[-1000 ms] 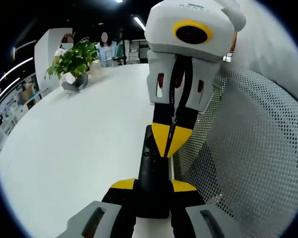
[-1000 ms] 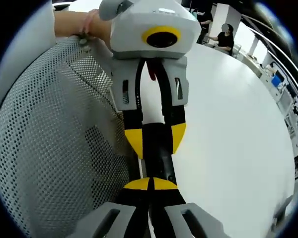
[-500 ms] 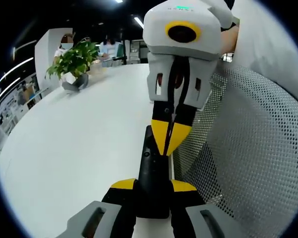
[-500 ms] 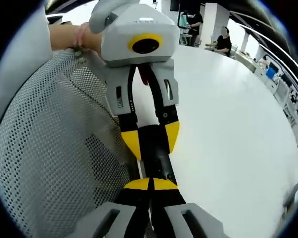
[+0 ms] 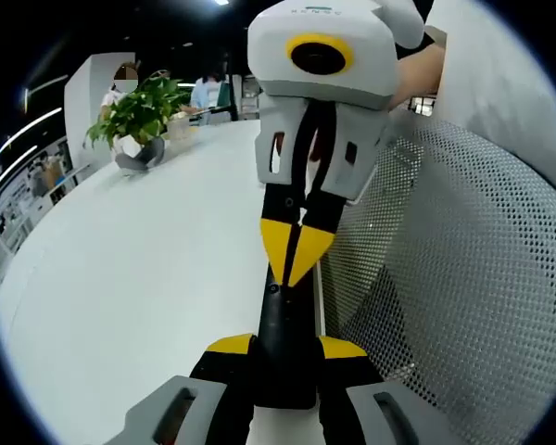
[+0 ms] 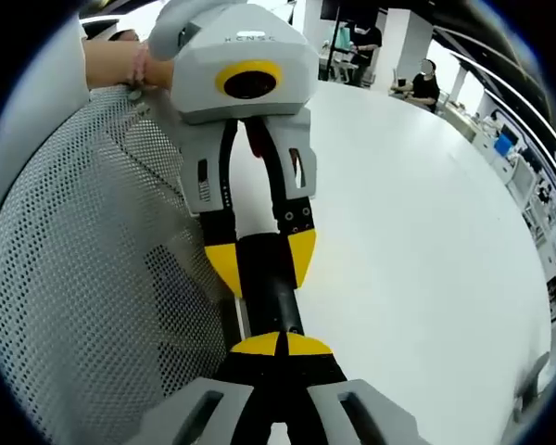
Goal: Press the specified remote control buttons in sequence, fully releasing each button before pressing the next.
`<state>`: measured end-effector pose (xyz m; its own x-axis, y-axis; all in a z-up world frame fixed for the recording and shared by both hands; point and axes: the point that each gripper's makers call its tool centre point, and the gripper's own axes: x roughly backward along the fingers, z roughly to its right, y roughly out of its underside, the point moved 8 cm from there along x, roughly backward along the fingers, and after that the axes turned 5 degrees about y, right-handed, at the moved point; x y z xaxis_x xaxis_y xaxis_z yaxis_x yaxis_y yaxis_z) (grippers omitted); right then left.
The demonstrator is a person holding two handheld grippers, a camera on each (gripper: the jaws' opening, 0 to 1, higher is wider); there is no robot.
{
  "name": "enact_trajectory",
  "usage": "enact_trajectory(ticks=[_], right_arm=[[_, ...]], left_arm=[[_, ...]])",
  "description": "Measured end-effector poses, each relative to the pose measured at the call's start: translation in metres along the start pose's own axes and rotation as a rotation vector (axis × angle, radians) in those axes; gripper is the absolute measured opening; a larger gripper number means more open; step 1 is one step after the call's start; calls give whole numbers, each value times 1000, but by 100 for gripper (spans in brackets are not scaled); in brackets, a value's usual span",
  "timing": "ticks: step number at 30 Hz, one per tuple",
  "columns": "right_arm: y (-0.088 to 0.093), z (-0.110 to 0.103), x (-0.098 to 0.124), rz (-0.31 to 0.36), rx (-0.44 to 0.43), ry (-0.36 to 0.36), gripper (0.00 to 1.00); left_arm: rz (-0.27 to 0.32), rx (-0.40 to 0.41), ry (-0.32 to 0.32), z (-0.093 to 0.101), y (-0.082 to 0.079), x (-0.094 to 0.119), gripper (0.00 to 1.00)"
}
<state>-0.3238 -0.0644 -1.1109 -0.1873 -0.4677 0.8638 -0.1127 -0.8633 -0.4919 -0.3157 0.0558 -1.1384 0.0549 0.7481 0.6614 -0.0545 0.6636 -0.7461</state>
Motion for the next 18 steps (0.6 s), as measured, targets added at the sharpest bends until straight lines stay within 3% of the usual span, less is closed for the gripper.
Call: enact_trajectory(ticks=[3,6,10,18], right_arm=[[0,-5,0,3,-23,-48,0],[-1,-4,-1,0,0,-37,0],[-1,0,-2,-8,-113,-62,0],[1,1,-2,12,-205,-58,0]], left_arm=[[1,2,1,0,0,0,24],[0,-1,2,0,0,0,24],[1,-3,3,0,0,-1,24],[-2,-4,0,0,0,-1,24]])
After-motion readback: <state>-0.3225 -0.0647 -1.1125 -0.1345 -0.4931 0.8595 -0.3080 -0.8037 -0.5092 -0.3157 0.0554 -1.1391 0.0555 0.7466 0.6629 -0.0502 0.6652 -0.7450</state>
